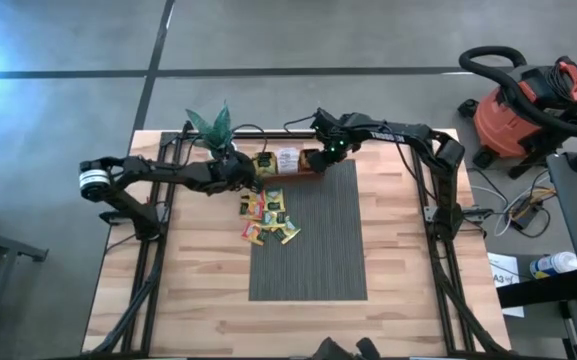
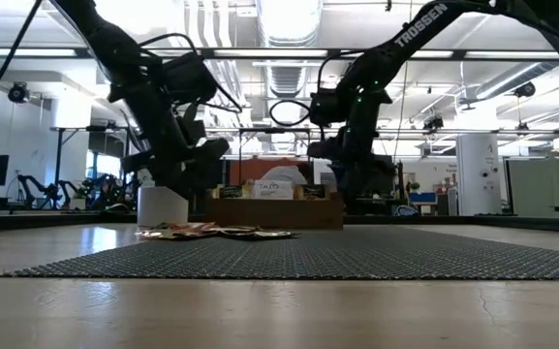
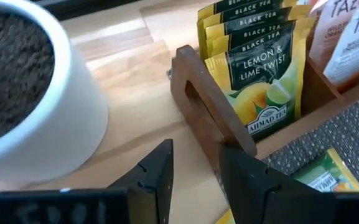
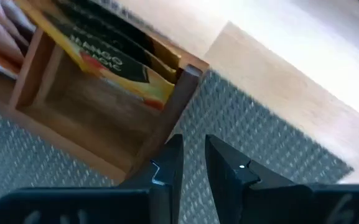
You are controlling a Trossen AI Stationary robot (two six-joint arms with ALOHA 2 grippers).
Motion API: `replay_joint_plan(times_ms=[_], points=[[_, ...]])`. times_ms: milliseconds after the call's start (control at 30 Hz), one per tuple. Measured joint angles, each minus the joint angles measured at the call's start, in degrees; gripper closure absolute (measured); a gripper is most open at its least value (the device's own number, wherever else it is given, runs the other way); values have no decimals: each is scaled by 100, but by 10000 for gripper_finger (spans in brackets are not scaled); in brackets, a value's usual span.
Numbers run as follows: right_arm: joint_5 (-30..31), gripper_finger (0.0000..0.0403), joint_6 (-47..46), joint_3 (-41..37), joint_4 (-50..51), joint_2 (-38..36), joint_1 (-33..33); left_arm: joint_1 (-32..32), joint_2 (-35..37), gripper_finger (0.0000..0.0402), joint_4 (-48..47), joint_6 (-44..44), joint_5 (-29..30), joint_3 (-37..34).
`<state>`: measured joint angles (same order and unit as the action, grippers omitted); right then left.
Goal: Pick & Place Tea
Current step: Adjust the wooden organizer on the table, then put the bottom orange tea bag into the right compartment of the wooden organizer
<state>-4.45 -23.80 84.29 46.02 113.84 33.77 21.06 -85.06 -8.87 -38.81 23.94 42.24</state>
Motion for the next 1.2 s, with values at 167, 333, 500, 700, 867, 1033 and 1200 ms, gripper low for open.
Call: replay_joint_plan(times_ms=[167,333,500,700,867,1033,1200], points=[[280,335,92,-22,228,-192,-3,13,-74,278,165,137,-9,114],[579,335,207,-39,422,-440,-16,12,30,278,220,316,57,134],[609,335,473,-46,503,-593,-5,17,137,278,128,414,81,117],[99,335,793,-48,594,-735,-60,-73,506,278,-532,419,10,94],[-16,335,1062,-52,588,-868,-252,-379,1137,278,-739,861,-2,-36],[-12,335,1096,-52,567,-913,-462,-746,1759,278,-756,1421,-39,-251],[100,335,858,-57,544,-889,-715,-1066,2304,278,-751,1627,-109,-690]])
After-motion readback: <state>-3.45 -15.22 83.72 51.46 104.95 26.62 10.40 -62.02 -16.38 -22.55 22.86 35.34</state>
